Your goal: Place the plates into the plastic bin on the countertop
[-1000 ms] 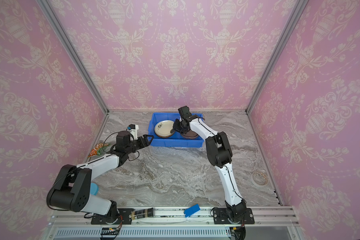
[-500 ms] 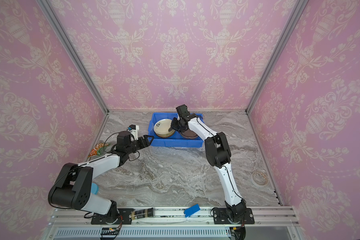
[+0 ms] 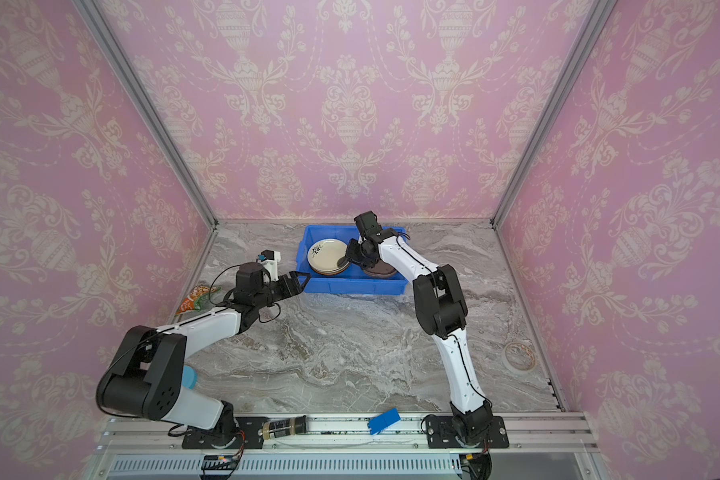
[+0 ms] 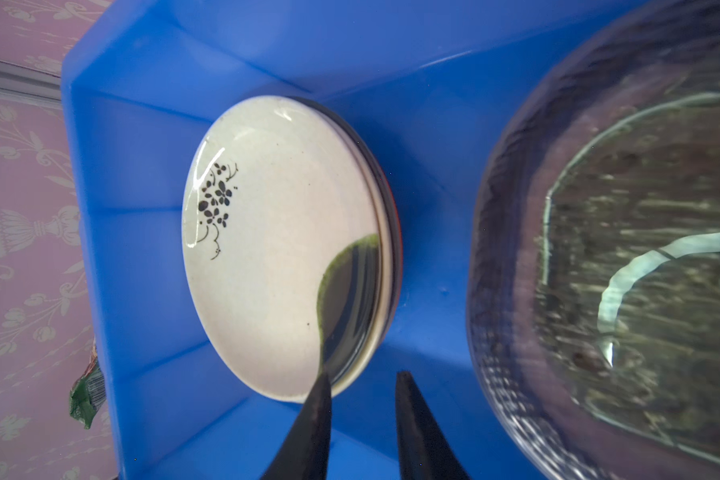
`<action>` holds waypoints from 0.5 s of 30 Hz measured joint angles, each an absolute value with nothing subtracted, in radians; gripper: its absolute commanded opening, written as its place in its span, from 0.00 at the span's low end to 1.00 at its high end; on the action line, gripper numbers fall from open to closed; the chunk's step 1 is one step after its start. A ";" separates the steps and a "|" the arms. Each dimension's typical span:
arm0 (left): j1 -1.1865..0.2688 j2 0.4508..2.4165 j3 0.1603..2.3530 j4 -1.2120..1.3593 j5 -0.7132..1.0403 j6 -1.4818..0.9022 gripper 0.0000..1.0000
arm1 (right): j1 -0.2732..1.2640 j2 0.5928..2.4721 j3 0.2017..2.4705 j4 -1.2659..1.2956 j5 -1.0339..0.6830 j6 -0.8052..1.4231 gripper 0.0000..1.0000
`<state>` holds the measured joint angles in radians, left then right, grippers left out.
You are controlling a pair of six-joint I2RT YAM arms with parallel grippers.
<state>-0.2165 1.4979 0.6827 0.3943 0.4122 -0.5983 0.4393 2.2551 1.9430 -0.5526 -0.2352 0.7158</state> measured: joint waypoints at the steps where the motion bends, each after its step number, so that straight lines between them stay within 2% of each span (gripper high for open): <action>1: -0.219 1.496 0.686 0.387 0.410 -0.592 0.89 | 0.438 2.220 1.908 -0.538 -0.236 0.707 0.29; 2: -0.222 1.493 0.691 0.377 0.408 -0.587 0.96 | 0.436 2.186 1.872 -0.524 -0.236 0.703 0.29; 3: -0.227 1.489 0.693 0.372 0.406 -0.580 0.99 | 0.434 2.140 1.820 -0.493 -0.239 0.698 0.29; 5: -0.242 1.472 0.694 0.358 0.395 -0.576 0.99 | 0.432 2.036 1.691 -0.411 -0.253 0.686 0.33; 7: -0.262 1.443 0.694 0.337 0.370 -0.565 0.99 | 0.427 1.917 1.542 -0.323 -0.263 0.673 0.41; 8: -0.271 1.429 0.696 0.327 0.357 -0.559 0.99 | 0.426 1.868 1.479 -0.286 -0.265 0.665 0.47; 12: -0.312 1.386 0.744 0.266 0.276 -0.516 0.99 | 0.420 1.681 1.254 -0.176 -0.257 0.616 0.98; 15: -0.321 1.369 0.771 0.244 0.239 -0.485 0.99 | 0.418 1.568 1.118 -0.142 -0.224 0.574 1.00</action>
<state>-0.3214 1.3689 0.7712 0.2440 0.2390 -0.4850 0.4183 1.5677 1.1183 -0.1421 -0.2241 0.5743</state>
